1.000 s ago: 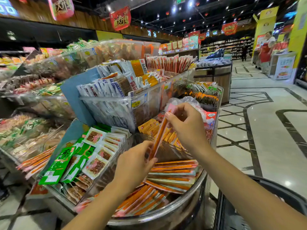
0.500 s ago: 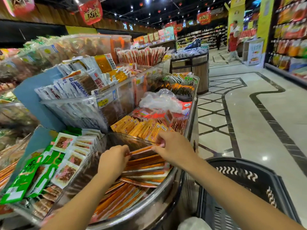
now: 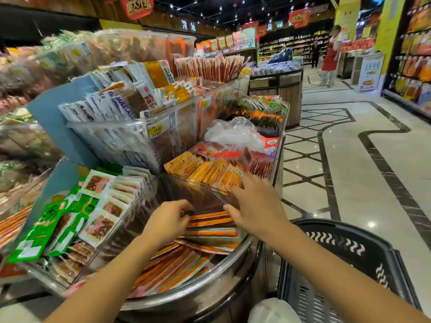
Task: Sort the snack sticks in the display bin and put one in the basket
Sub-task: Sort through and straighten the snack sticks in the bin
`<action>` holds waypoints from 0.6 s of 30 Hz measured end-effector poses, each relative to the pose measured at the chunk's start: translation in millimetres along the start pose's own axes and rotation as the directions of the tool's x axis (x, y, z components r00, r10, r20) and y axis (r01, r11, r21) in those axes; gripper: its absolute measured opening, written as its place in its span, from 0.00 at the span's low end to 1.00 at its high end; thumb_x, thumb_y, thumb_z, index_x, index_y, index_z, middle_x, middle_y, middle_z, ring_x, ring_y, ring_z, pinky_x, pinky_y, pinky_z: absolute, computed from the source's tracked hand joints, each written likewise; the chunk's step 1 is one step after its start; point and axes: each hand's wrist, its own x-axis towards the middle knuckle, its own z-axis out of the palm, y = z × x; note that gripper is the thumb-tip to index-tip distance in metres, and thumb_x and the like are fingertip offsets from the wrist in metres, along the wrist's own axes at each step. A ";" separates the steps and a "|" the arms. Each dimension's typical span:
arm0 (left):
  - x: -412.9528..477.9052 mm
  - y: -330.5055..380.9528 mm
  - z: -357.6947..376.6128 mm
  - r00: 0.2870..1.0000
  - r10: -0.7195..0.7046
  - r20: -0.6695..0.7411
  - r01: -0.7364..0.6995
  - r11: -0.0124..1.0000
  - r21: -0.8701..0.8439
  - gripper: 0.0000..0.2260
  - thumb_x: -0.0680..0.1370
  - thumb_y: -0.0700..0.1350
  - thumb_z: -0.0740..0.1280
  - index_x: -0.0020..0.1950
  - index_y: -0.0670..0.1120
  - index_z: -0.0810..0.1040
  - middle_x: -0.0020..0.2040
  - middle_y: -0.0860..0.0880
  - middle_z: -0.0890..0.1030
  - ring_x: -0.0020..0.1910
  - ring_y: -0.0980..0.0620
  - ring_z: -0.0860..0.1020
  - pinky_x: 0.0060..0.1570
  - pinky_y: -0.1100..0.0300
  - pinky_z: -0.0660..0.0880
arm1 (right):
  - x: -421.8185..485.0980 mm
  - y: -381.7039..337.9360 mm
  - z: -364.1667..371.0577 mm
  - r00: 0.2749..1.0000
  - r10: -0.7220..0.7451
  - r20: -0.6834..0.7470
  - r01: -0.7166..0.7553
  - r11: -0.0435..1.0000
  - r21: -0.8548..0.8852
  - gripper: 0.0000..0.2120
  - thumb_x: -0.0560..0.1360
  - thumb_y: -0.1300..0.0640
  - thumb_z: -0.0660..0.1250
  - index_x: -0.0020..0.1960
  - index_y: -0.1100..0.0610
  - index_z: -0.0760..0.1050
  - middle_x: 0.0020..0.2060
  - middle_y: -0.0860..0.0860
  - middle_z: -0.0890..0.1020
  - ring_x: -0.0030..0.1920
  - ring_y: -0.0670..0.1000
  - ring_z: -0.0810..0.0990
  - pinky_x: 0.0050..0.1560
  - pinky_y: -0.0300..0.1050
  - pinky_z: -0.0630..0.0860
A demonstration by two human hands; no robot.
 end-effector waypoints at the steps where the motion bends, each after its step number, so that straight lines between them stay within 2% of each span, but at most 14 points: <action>1: -2.7 -2.7 -8.1 0.999 0.017 -0.051 -0.018 1.000 -0.007 0.12 0.77 0.42 0.68 0.59 0.51 0.83 0.54 0.54 0.85 0.54 0.54 0.82 0.56 0.53 0.79 | 2.8 -6.4 -0.9 1.000 -0.010 0.003 0.010 1.000 0.019 0.17 0.75 0.40 0.69 0.51 0.54 0.81 0.46 0.52 0.79 0.52 0.56 0.76 0.54 0.53 0.72; 4: -12.6 -18.4 -36.1 0.980 0.050 -0.190 -0.049 0.999 0.012 0.10 0.77 0.41 0.69 0.58 0.49 0.83 0.53 0.51 0.85 0.52 0.51 0.81 0.54 0.51 0.79 | 10.8 -28.7 0.8 0.997 -0.067 0.028 0.064 0.993 0.098 0.15 0.78 0.43 0.67 0.54 0.54 0.80 0.48 0.51 0.79 0.54 0.55 0.76 0.56 0.52 0.72; 7: -28.4 -45.8 -59.8 0.941 0.114 -0.318 -0.081 0.990 0.117 0.08 0.76 0.40 0.70 0.54 0.48 0.82 0.50 0.49 0.83 0.52 0.45 0.79 0.50 0.47 0.78 | 18.1 -55.1 7.9 0.988 -0.142 0.059 0.129 0.976 0.178 0.12 0.79 0.44 0.66 0.53 0.51 0.80 0.49 0.50 0.80 0.54 0.54 0.76 0.57 0.52 0.71; 10: -45.8 -70.8 -72.4 0.891 0.171 -0.420 -0.110 0.980 0.167 0.06 0.76 0.41 0.70 0.53 0.45 0.82 0.54 0.48 0.83 0.55 0.45 0.79 0.56 0.49 0.76 | 24.3 -82.8 19.8 0.966 -0.222 0.134 0.182 0.949 0.259 0.10 0.79 0.47 0.65 0.55 0.50 0.80 0.51 0.49 0.81 0.56 0.54 0.76 0.59 0.51 0.69; 14: -60.8 -94.2 -70.4 0.923 0.156 -0.352 -0.099 0.979 0.176 0.14 0.77 0.48 0.66 0.59 0.44 0.81 0.60 0.47 0.80 0.60 0.44 0.77 0.63 0.52 0.72 | 33.9 -118.4 35.4 0.910 -0.317 0.267 0.211 0.909 0.360 0.11 0.80 0.49 0.65 0.59 0.50 0.80 0.55 0.49 0.82 0.59 0.54 0.77 0.60 0.50 0.72; 18: -68.0 -104.3 -63.2 0.953 0.050 -0.300 -0.032 0.997 0.066 0.20 0.79 0.57 0.61 0.63 0.45 0.79 0.65 0.48 0.78 0.65 0.48 0.74 0.66 0.51 0.71 | 40.0 -150.5 50.4 0.800 -0.428 0.421 0.230 0.866 0.444 0.12 0.79 0.51 0.66 0.61 0.49 0.80 0.57 0.49 0.83 0.59 0.54 0.79 0.59 0.54 0.77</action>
